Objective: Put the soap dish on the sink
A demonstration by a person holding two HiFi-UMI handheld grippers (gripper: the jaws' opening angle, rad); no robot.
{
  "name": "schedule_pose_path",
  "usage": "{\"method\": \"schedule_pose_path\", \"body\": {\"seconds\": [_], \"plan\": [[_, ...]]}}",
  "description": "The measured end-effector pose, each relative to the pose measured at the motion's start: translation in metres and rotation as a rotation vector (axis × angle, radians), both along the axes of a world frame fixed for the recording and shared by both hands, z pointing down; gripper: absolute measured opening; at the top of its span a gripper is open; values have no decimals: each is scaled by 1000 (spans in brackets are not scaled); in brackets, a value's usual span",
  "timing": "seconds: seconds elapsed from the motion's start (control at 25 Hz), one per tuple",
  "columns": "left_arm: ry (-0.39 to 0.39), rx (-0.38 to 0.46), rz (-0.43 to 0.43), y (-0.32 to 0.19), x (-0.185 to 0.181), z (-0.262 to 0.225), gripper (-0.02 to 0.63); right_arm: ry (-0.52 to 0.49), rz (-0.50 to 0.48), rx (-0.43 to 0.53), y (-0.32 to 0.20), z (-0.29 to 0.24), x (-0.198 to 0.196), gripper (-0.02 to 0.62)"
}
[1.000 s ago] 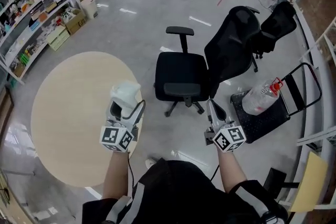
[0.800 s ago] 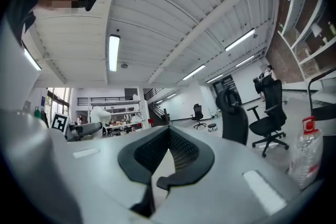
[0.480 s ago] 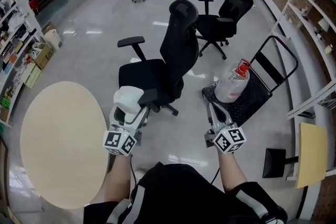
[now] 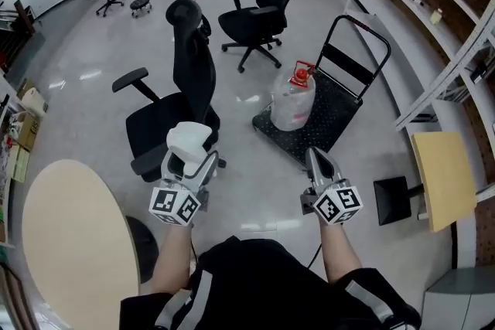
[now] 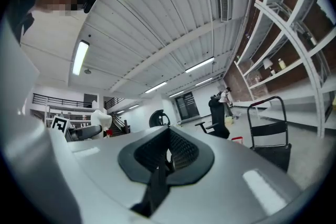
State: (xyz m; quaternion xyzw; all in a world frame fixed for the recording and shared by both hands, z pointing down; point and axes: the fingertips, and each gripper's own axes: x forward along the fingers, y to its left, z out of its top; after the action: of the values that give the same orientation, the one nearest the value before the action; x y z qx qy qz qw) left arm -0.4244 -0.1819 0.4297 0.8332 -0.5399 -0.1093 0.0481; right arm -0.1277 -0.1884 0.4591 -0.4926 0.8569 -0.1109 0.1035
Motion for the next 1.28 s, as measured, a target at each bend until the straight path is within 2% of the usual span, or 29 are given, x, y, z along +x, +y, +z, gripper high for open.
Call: {"method": "schedule_pose_path", "body": {"seconds": [0.2,0.44,0.72,1.0,1.28], "plan": [[12,-5,136,-21,75,3,453,-10,142,-1,19,2,73,6],[-4,-11,320,-31,155,3,453,-29,307,-11,52,10,136,6],[-22,-37,513,-50,225,13,453,-66,496,-36,75,28,187,6],[-22,-39,690,-92,304,19,453,-27,674,-23,79,18,237,6],[-7,-38,816,-128,362,20,453,-19,829,-27,72,17,280,6]]}}
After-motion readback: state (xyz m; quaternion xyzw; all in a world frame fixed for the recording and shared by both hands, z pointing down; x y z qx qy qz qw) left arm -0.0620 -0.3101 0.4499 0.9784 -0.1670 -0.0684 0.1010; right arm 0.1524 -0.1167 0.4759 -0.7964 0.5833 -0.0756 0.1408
